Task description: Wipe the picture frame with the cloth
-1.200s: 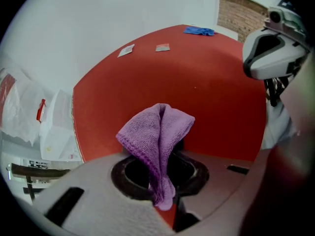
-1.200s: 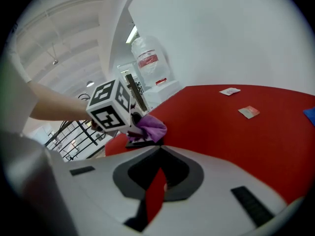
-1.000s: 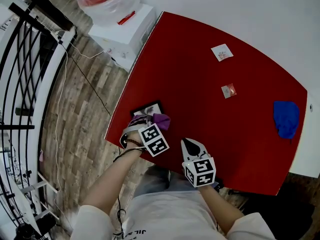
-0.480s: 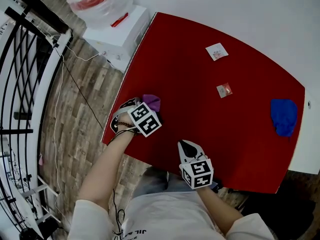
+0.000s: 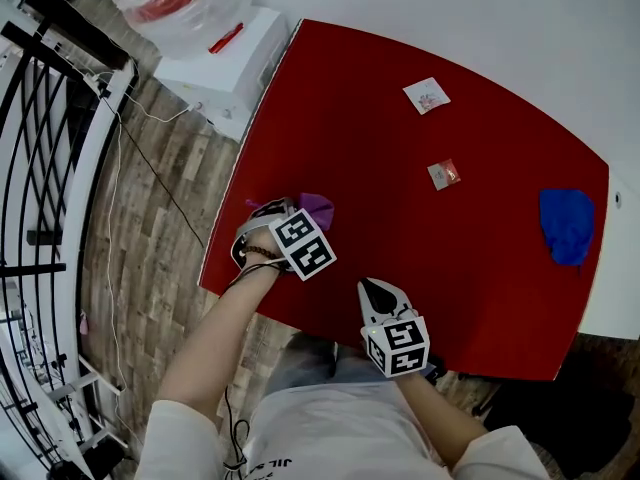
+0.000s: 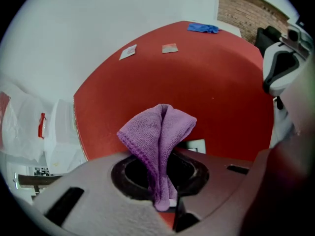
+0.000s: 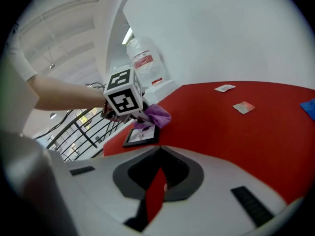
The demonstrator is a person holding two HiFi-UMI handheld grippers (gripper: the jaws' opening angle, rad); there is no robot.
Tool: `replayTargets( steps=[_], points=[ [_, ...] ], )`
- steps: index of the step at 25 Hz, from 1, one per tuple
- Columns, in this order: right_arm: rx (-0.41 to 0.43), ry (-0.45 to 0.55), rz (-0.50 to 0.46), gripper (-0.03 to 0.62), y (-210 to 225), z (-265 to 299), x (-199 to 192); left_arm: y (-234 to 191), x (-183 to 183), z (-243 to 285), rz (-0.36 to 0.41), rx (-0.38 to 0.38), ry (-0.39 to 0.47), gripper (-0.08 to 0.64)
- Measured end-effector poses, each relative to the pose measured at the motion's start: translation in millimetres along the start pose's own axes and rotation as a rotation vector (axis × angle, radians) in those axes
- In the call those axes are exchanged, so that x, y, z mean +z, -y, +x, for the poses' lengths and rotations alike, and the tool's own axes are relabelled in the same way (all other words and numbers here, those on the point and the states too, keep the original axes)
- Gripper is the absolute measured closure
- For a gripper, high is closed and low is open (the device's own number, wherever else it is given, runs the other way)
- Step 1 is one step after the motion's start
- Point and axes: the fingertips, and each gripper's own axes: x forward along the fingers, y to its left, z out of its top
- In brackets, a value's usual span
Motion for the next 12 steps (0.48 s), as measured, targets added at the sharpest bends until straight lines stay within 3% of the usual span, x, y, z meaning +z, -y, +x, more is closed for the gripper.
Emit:
replayTargets(
  steps=[6,12],
  points=[
    [-0.009,0.002,0.005,0.588,7.2,0.9,-0.5,61.3,-7.9,-3.5,0.063,-0.031,0.001,0.497],
    [0.003,0.007,-0.016,0.588,-0.8,2.8,3.5,72.5,-13.6,-5.8,0.067,-0.006,0.011,0.497]
  ],
)
